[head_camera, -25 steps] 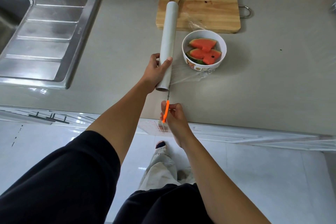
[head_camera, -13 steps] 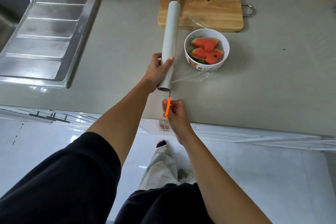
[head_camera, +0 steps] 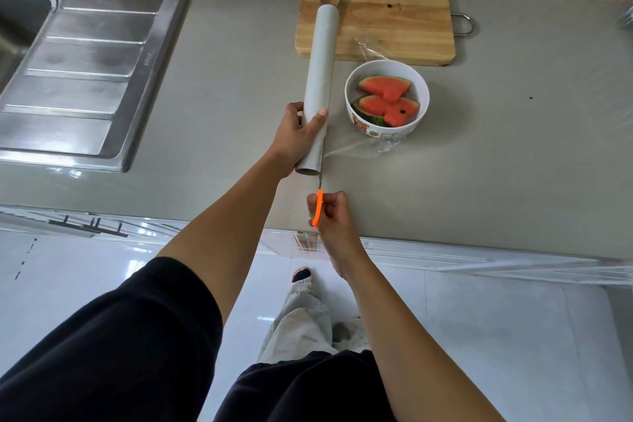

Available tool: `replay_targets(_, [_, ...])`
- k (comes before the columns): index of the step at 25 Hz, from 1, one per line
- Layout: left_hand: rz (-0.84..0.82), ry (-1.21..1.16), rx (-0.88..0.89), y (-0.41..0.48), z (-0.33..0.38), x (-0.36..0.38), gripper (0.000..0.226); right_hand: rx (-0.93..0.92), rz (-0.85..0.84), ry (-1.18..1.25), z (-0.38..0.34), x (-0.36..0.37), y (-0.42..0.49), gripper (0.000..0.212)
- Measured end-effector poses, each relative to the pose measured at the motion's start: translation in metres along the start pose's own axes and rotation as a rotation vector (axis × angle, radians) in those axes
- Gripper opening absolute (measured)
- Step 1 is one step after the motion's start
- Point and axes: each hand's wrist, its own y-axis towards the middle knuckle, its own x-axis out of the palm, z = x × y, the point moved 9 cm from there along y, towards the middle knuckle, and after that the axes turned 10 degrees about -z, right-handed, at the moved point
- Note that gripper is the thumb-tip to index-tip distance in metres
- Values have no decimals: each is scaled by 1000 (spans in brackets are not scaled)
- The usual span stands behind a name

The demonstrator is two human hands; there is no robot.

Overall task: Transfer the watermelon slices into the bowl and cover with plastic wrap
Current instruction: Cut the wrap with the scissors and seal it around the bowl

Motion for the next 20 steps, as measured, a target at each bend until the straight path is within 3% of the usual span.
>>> replay_targets(6, [46, 90, 37, -3, 18, -5, 59, 26, -11, 89, 4, 4, 2, 36])
replay_targets(11, [59, 192, 17, -3, 21, -7, 62, 13, -2, 140, 6, 8, 4, 22])
replay_targets(20, [85, 256, 0, -1, 22, -11, 57, 28, 7, 133, 3, 10, 14, 28])
